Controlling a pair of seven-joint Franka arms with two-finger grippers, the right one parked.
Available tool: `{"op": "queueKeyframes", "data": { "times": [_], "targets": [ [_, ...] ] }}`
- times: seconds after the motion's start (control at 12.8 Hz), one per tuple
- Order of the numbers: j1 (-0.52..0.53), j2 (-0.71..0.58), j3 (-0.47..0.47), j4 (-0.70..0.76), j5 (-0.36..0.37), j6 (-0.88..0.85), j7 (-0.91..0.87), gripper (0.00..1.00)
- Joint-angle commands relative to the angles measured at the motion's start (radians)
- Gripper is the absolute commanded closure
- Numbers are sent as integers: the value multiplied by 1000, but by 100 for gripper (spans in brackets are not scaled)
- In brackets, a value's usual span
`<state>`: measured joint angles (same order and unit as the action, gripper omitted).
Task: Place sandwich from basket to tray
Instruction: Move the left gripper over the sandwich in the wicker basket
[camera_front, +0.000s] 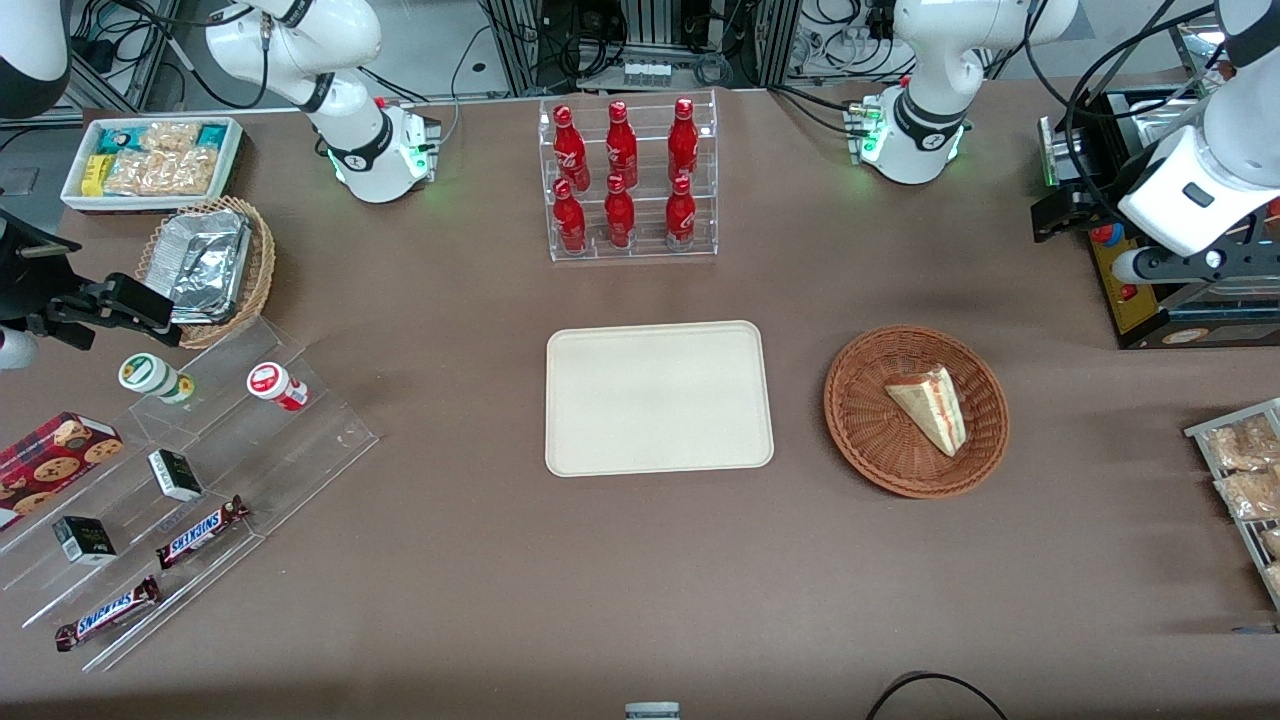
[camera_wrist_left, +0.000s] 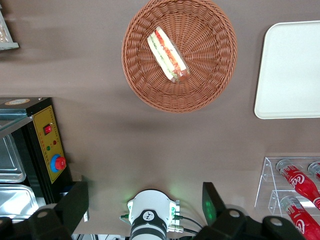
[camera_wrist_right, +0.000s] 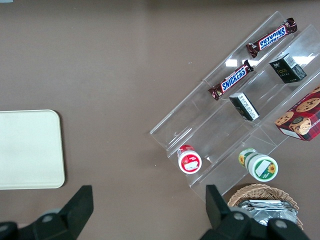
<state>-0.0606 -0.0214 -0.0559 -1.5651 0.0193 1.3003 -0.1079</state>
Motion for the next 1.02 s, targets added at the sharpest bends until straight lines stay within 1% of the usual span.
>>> {"op": "queueKeyframes", "data": {
  "times": [0.0,0.24,0.47,0.55,0.94],
  "targets": [
    [-4,3,-5,-10,18,13,11,0],
    [-2,60,-15,-56,19,55,13,0],
    [-5,37,-18,-208,19,184,13,0],
    [-5,34,-18,-255,19,241,13,0],
    [-5,6,-30,-557,21,630,4,0]
  ]
}}
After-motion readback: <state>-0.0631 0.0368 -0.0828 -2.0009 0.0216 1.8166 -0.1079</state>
